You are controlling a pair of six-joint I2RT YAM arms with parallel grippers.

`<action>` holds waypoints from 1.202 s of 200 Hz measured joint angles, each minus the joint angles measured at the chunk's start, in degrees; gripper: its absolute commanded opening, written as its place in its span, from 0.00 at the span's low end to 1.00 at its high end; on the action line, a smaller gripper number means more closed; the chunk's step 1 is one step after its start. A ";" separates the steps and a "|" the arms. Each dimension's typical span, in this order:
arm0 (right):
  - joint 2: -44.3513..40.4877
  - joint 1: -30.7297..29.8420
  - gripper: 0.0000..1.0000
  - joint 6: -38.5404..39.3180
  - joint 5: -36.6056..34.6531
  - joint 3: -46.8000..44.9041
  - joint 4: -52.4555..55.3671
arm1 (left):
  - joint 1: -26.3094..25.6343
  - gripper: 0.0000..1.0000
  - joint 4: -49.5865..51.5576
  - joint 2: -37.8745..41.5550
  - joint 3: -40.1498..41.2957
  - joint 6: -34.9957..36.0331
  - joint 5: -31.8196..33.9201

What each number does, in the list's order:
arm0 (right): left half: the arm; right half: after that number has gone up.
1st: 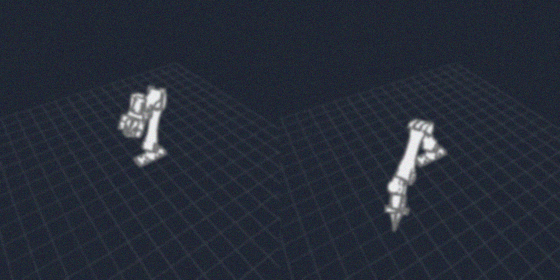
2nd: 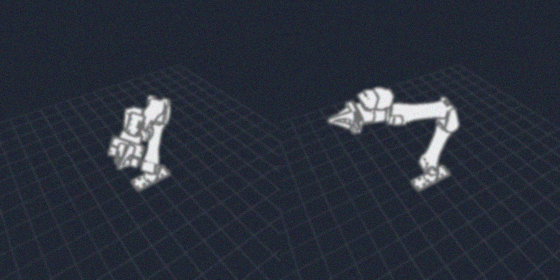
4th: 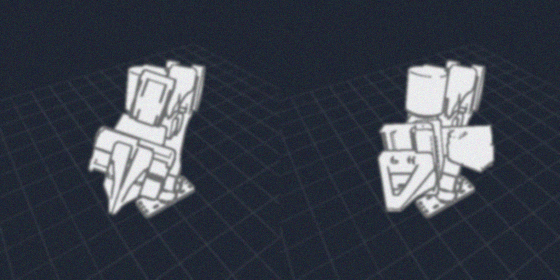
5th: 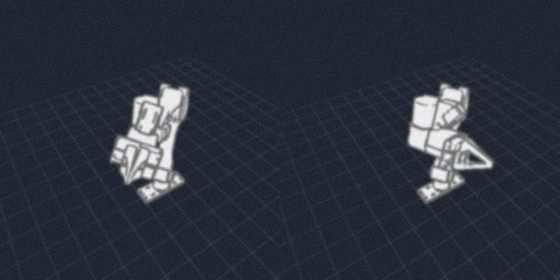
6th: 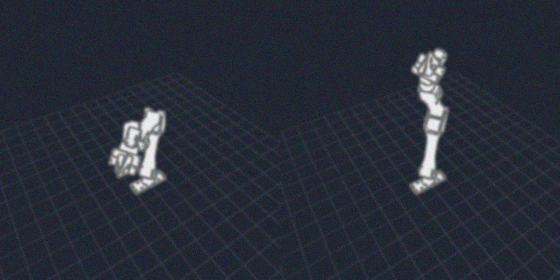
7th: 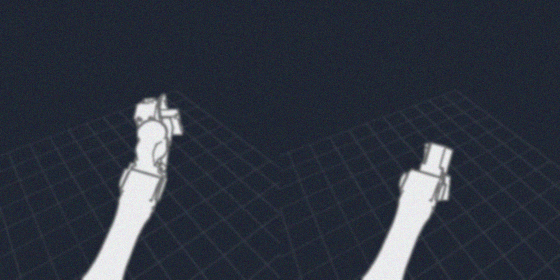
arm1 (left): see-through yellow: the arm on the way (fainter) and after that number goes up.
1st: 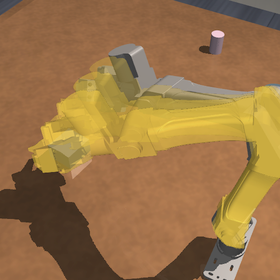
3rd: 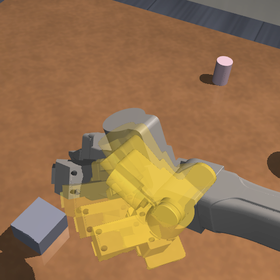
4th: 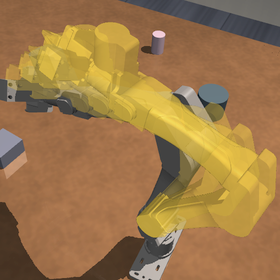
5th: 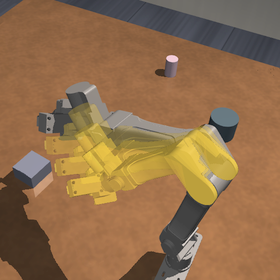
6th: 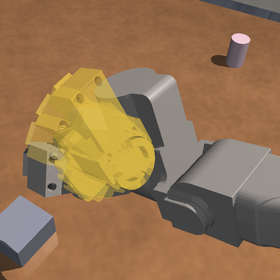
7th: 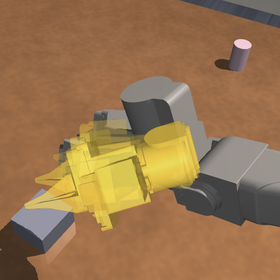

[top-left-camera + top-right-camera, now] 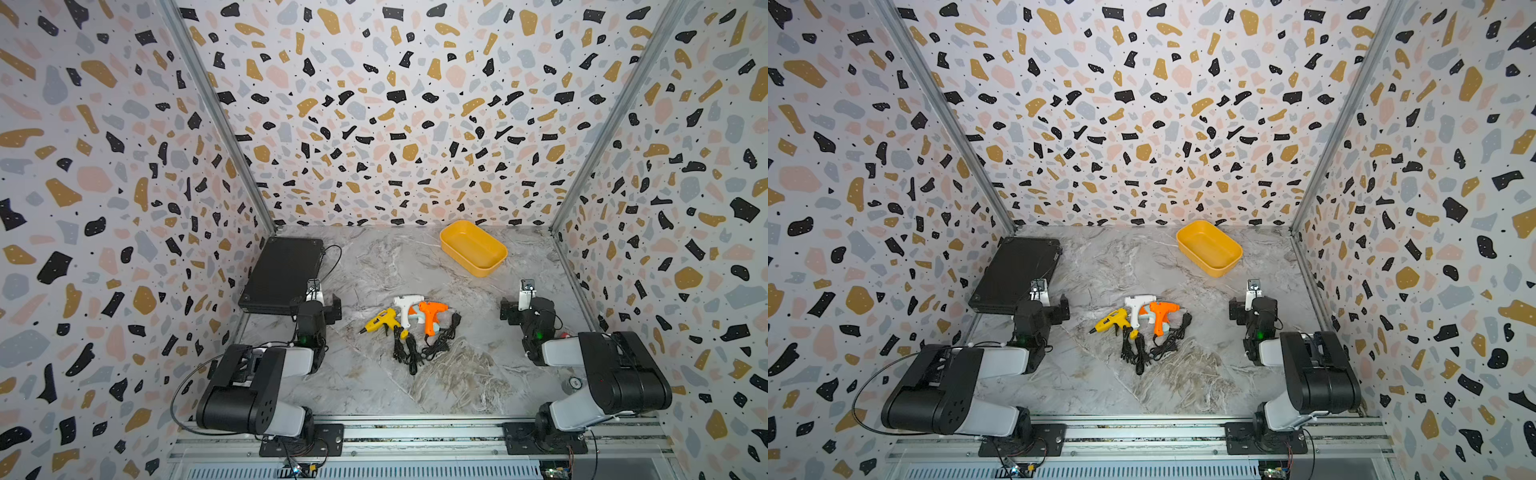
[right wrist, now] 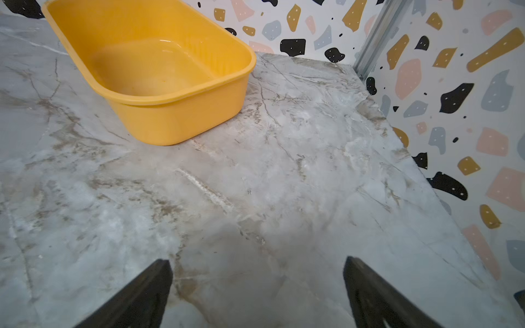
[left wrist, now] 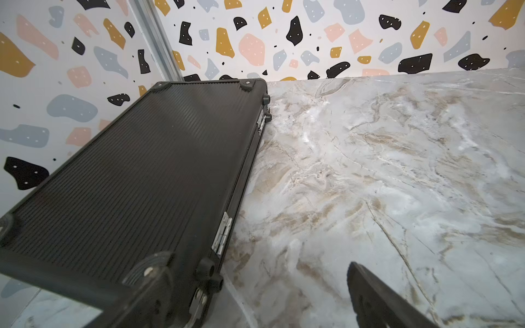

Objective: Put the hot melt glue gun into the storage box
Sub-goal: Move the storage box to the center of the board.

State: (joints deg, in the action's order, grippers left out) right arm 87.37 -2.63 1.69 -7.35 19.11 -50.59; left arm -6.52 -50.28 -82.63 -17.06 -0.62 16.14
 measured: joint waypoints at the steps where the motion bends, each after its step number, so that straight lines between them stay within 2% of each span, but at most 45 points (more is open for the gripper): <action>1: 0.00 0.00 0.99 0.00 0.00 0.00 0.00 | 0.00 1.00 0.00 0.00 0.00 0.00 0.00; 163: 0.00 0.00 0.99 0.00 0.00 0.00 0.00 | 0.04 1.00 0.00 0.00 0.00 0.00 0.00; 215: -0.07 0.00 0.99 -0.22 -0.74 0.02 0.17 | 2.99 1.00 0.83 0.00 -0.11 -0.63 -1.75; 227: -1.14 0.00 0.99 -0.66 -2.25 0.85 3.65 | 2.89 1.00 2.71 1.11 -0.26 -0.63 -1.77; 240: -3.19 0.00 0.99 -1.55 -4.87 5.05 13.35 | 2.21 1.00 11.04 5.64 -2.16 -0.57 -1.62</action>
State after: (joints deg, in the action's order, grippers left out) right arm 84.18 -2.63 0.14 -12.23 24.16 -37.23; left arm -4.32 -39.24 -76.99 -19.22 -1.19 14.52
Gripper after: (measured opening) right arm 0.992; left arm 0.992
